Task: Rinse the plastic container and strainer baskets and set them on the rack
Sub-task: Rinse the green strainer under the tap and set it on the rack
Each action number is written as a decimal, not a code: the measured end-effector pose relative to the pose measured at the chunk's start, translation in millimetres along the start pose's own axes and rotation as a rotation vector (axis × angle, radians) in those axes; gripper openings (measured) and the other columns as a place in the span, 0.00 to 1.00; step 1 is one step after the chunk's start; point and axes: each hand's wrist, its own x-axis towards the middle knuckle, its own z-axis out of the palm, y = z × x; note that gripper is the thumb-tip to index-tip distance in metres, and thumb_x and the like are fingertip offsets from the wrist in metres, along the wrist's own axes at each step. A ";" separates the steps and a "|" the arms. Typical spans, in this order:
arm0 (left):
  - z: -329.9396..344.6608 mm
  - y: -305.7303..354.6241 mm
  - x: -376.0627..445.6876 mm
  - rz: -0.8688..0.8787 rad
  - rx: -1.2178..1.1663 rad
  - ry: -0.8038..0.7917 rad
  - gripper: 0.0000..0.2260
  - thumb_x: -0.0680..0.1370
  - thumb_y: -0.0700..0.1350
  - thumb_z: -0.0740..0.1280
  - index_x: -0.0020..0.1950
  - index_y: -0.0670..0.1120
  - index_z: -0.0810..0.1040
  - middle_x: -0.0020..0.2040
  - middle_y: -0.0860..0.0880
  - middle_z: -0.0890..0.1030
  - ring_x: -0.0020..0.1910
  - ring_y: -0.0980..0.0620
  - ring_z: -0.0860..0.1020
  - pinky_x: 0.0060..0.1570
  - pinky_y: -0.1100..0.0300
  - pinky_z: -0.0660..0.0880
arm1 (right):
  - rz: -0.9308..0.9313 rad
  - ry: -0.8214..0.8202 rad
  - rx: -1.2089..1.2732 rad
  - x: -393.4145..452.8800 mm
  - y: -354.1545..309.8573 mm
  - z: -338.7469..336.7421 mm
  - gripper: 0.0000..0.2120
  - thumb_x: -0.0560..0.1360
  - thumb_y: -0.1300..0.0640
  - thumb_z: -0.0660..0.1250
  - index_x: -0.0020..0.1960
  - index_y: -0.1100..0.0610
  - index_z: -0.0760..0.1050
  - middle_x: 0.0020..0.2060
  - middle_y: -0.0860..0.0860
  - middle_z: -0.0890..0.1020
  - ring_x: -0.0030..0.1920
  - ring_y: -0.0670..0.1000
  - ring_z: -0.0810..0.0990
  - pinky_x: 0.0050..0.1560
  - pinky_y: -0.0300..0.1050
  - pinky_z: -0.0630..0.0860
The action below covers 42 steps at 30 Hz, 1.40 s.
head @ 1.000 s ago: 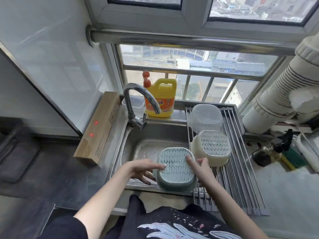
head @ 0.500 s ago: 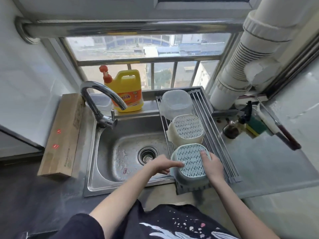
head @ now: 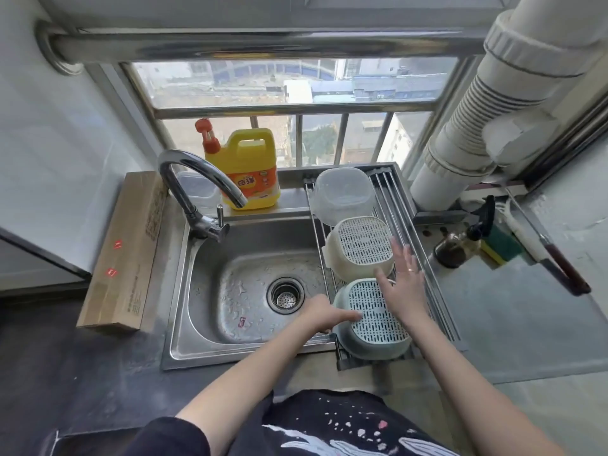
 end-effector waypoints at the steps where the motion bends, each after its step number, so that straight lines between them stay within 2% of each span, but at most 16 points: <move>1: -0.3 0.5 -0.8 -0.006 0.008 -0.008 0.32 0.67 0.61 0.74 0.59 0.39 0.73 0.46 0.46 0.78 0.41 0.51 0.78 0.45 0.57 0.79 | 0.019 -0.058 0.012 12.3 -7.4 -1.5 0.35 0.78 0.40 0.59 0.76 0.37 0.42 0.78 0.53 0.43 0.77 0.59 0.44 0.73 0.62 0.46; 3: -0.8 1.8 -1.7 -0.011 0.034 -0.020 0.33 0.67 0.62 0.73 0.60 0.39 0.72 0.48 0.46 0.76 0.44 0.49 0.78 0.46 0.56 0.79 | 0.097 -0.172 0.076 32.7 -21.2 -3.0 0.37 0.75 0.38 0.63 0.76 0.36 0.45 0.77 0.55 0.39 0.77 0.62 0.45 0.72 0.63 0.52; 5: -2.3 3.2 -1.8 -0.008 0.039 -0.024 0.32 0.68 0.62 0.73 0.59 0.38 0.73 0.47 0.46 0.76 0.43 0.49 0.77 0.43 0.57 0.78 | 0.118 -0.209 0.090 41.1 -33.1 1.4 0.37 0.72 0.38 0.67 0.76 0.38 0.53 0.77 0.58 0.40 0.76 0.63 0.53 0.72 0.59 0.57; 10: -5.6 3.9 2.8 -0.017 -0.016 -0.049 0.29 0.69 0.57 0.73 0.60 0.37 0.73 0.40 0.49 0.73 0.37 0.53 0.75 0.32 0.64 0.74 | 0.131 -0.076 0.061 39.1 -46.0 20.5 0.37 0.70 0.35 0.67 0.75 0.39 0.58 0.76 0.62 0.50 0.74 0.64 0.58 0.70 0.59 0.61; 13: -8.1 0.1 5.9 -0.045 -0.068 -0.074 0.32 0.67 0.58 0.74 0.62 0.37 0.73 0.45 0.48 0.75 0.42 0.52 0.77 0.37 0.61 0.79 | 0.095 -0.062 0.041 41.7 -45.0 24.9 0.38 0.69 0.33 0.66 0.75 0.39 0.58 0.76 0.61 0.52 0.73 0.64 0.61 0.69 0.60 0.64; 15: -8.3 -2.0 7.6 -0.061 -0.094 -0.098 0.36 0.64 0.60 0.75 0.63 0.38 0.72 0.51 0.46 0.77 0.48 0.50 0.79 0.46 0.57 0.81 | 0.091 -0.088 0.014 42.1 -42.6 25.5 0.38 0.69 0.32 0.65 0.75 0.38 0.56 0.76 0.60 0.50 0.75 0.63 0.58 0.69 0.60 0.63; 18: -8.4 -3.1 8.3 -0.070 -0.104 -0.095 0.39 0.62 0.61 0.76 0.63 0.38 0.72 0.53 0.45 0.77 0.51 0.50 0.79 0.50 0.55 0.81 | 0.112 -0.096 -0.109 50.2 -48.5 19.2 0.41 0.69 0.28 0.62 0.76 0.39 0.51 0.77 0.60 0.45 0.76 0.66 0.50 0.71 0.67 0.54; 22: -9.4 -2.9 7.3 -0.074 -0.095 -0.111 0.35 0.65 0.61 0.75 0.61 0.38 0.72 0.49 0.47 0.76 0.45 0.51 0.79 0.44 0.59 0.78 | 0.057 -0.052 -0.094 96.0 -78.7 -5.2 0.49 0.66 0.26 0.62 0.77 0.42 0.44 0.77 0.58 0.40 0.76 0.65 0.45 0.67 0.74 0.48; 28: -17.7 -4.8 14.3 -0.068 -0.149 -0.109 0.33 0.66 0.55 0.77 0.63 0.38 0.70 0.52 0.48 0.73 0.49 0.52 0.76 0.40 0.62 0.80 | 0.092 -0.282 -0.144 156.0 -103.0 -4.4 0.56 0.63 0.27 0.67 0.77 0.42 0.36 0.76 0.56 0.33 0.75 0.66 0.36 0.67 0.77 0.47; 31: -21.5 -8.7 19.6 -0.078 -0.134 -0.137 0.30 0.65 0.55 0.78 0.58 0.38 0.74 0.46 0.49 0.75 0.45 0.53 0.76 0.39 0.62 0.80 | 0.072 -0.365 -0.205 170.7 -104.5 10.8 0.55 0.63 0.28 0.67 0.76 0.39 0.35 0.75 0.55 0.31 0.73 0.67 0.32 0.67 0.77 0.46; 33: -22.0 -10.6 22.5 -0.091 -0.101 -0.161 0.27 0.64 0.57 0.78 0.51 0.39 0.75 0.40 0.49 0.74 0.41 0.52 0.77 0.42 0.58 0.80 | 0.059 -0.387 -0.248 174.2 -105.9 21.1 0.53 0.64 0.28 0.66 0.75 0.36 0.35 0.75 0.57 0.31 0.73 0.69 0.32 0.68 0.74 0.45; 35: -21.5 -12.3 24.9 -0.100 -0.055 -0.156 0.25 0.62 0.60 0.78 0.41 0.44 0.72 0.34 0.50 0.72 0.34 0.52 0.75 0.43 0.54 0.80 | 0.066 -0.352 -0.264 173.9 -108.2 27.5 0.48 0.68 0.30 0.65 0.75 0.35 0.37 0.75 0.58 0.31 0.72 0.71 0.34 0.70 0.70 0.46; 37: -21.0 -11.8 26.2 -0.107 -0.035 -0.152 0.25 0.61 0.61 0.78 0.36 0.46 0.68 0.31 0.51 0.70 0.31 0.53 0.74 0.41 0.55 0.79 | 0.056 -0.299 -0.274 173.0 -107.4 30.3 0.44 0.71 0.32 0.63 0.76 0.36 0.40 0.75 0.59 0.33 0.73 0.71 0.35 0.71 0.66 0.44; 39: -19.3 -9.7 26.0 -0.111 -0.023 -0.156 0.26 0.60 0.63 0.77 0.38 0.45 0.70 0.32 0.51 0.71 0.31 0.53 0.76 0.37 0.57 0.77 | 0.040 -0.307 -0.251 174.0 -101.1 30.2 0.43 0.71 0.31 0.62 0.76 0.35 0.40 0.76 0.58 0.34 0.72 0.71 0.33 0.71 0.66 0.42; 42: -15.5 -9.3 26.9 -0.111 -0.051 -0.172 0.33 0.60 0.64 0.77 0.50 0.40 0.75 0.38 0.49 0.74 0.38 0.52 0.80 0.40 0.57 0.79 | -0.018 -0.269 -0.118 171.1 -85.4 21.8 0.42 0.71 0.30 0.61 0.75 0.35 0.40 0.77 0.52 0.35 0.74 0.68 0.37 0.71 0.69 0.47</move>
